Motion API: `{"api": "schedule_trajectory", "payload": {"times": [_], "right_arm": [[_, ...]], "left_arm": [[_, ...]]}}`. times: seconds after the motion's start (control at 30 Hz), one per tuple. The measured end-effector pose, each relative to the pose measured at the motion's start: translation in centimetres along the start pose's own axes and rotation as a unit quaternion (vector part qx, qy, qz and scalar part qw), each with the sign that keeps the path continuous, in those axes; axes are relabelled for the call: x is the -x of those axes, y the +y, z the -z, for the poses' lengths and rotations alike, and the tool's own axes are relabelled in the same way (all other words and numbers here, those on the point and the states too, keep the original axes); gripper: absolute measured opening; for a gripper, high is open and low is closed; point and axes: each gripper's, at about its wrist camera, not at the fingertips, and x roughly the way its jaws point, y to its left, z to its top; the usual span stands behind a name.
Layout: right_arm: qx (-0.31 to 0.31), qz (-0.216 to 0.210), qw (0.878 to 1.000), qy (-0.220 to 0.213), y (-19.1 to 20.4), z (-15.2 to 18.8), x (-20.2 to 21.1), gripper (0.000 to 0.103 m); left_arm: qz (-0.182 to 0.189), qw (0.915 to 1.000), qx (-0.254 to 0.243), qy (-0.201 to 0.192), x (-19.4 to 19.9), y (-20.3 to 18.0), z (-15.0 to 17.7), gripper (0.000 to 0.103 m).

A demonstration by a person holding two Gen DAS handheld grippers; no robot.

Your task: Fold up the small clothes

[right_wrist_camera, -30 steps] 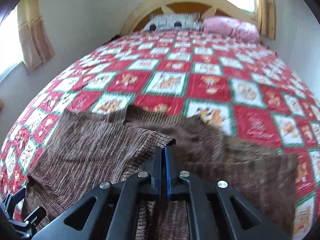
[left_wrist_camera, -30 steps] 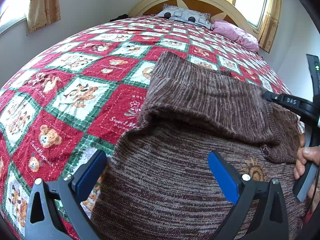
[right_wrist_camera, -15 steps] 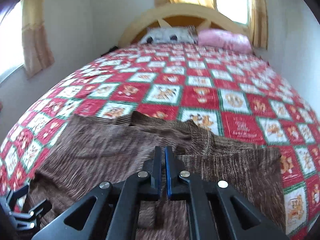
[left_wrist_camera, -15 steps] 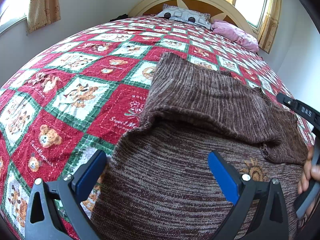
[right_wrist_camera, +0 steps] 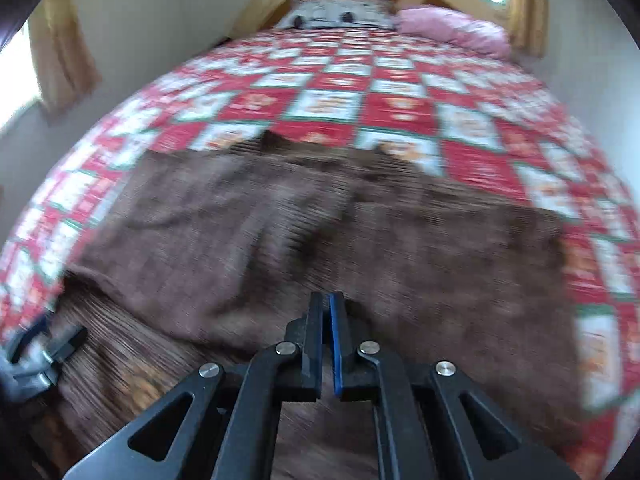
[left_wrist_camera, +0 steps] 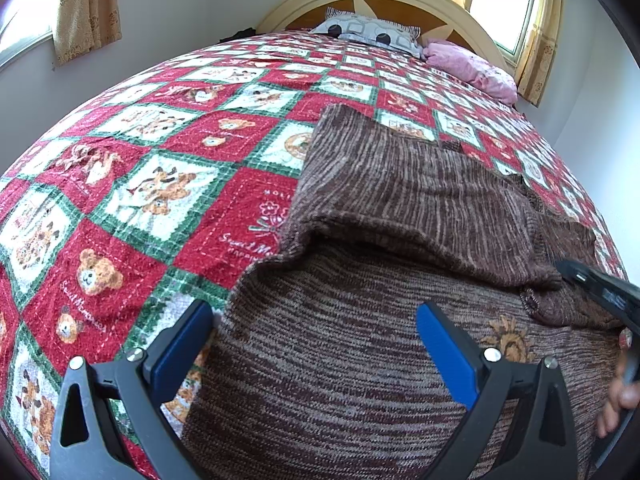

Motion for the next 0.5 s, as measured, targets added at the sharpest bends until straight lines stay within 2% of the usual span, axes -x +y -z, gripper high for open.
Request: {"api": "schedule_trajectory", "payload": {"times": [0.07, 0.17, 0.3, 0.4, 0.5], "right_arm": [[-0.028, -0.028, 0.999, -0.030, -2.0, 1.6, 3.7, 0.003], [-0.041, -0.017, 0.997, -0.070, -4.4, 3.6, 8.9, 0.003], [-0.062, -0.005, 0.993, -0.095, -8.5, 6.8, 16.2, 0.003], [-0.068, 0.035, 0.991, -0.106, -11.7, 9.7, 22.3, 0.003], [-0.050, 0.063, 0.989, -0.120, -13.6, 12.6, 27.9, 0.003]], "left_arm": [[0.002, 1.0000, 0.000, 0.001, 0.0, 0.0, 0.0, 0.103], [0.002, 1.0000, -0.004, 0.002, -0.1, -0.2, 0.0, 0.103], [0.010, 0.9995, -0.027, 0.010, 0.1, -0.4, 0.2, 0.103], [0.017, 0.9963, -0.080, 0.026, 0.9, -0.7, 1.0, 0.103], [0.043, 0.9905, -0.127, 0.033, 3.3, -0.1, 2.8, 0.103]]}}
